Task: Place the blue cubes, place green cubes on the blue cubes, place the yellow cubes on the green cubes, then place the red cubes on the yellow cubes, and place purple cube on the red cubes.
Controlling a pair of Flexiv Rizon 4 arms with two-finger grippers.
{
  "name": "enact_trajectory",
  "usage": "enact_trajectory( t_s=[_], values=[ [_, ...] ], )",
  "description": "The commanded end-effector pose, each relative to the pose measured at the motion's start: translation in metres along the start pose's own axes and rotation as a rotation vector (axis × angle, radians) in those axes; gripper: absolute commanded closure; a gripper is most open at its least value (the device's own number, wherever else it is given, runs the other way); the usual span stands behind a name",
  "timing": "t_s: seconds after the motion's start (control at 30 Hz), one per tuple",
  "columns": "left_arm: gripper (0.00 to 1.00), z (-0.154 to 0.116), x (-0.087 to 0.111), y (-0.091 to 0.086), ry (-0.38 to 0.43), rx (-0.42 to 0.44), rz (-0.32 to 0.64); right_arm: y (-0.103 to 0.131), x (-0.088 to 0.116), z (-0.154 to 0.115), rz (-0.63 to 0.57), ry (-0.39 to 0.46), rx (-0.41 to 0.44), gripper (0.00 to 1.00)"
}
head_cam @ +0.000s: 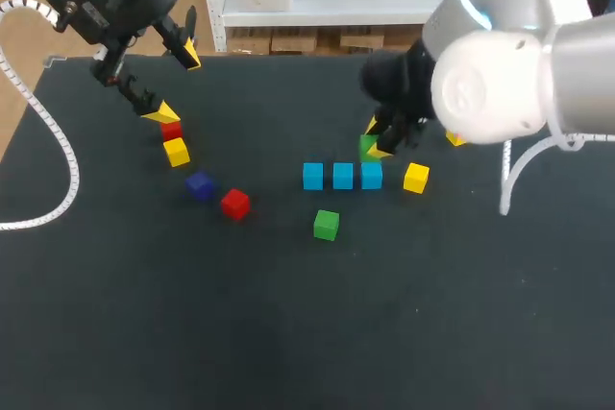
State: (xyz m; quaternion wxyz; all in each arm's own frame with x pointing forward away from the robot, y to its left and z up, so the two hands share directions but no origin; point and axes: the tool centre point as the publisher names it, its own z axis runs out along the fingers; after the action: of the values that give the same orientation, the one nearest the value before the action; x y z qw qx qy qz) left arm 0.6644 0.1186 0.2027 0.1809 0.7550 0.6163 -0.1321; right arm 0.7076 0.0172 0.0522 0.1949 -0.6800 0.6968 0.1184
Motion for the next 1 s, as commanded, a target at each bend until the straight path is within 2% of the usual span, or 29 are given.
enact_trajectory(
  t_s=[0.03,0.37,1.0],
  values=[
    [0.0,0.0,0.001,0.0,-0.002,-0.001,0.003,0.005,-0.004,0.006,0.002,0.003,0.009,1.0],
    [0.0,0.0,0.001,0.0,-0.002,-0.001,0.003,0.007,-0.006,0.007,0.01,0.043,0.01,1.0],
    [0.0,0.0,0.001,0.0,-0.002,-0.001,0.003,0.01,-0.005,0.016,0.023,0.051,-0.002,1.0]
  ],
)
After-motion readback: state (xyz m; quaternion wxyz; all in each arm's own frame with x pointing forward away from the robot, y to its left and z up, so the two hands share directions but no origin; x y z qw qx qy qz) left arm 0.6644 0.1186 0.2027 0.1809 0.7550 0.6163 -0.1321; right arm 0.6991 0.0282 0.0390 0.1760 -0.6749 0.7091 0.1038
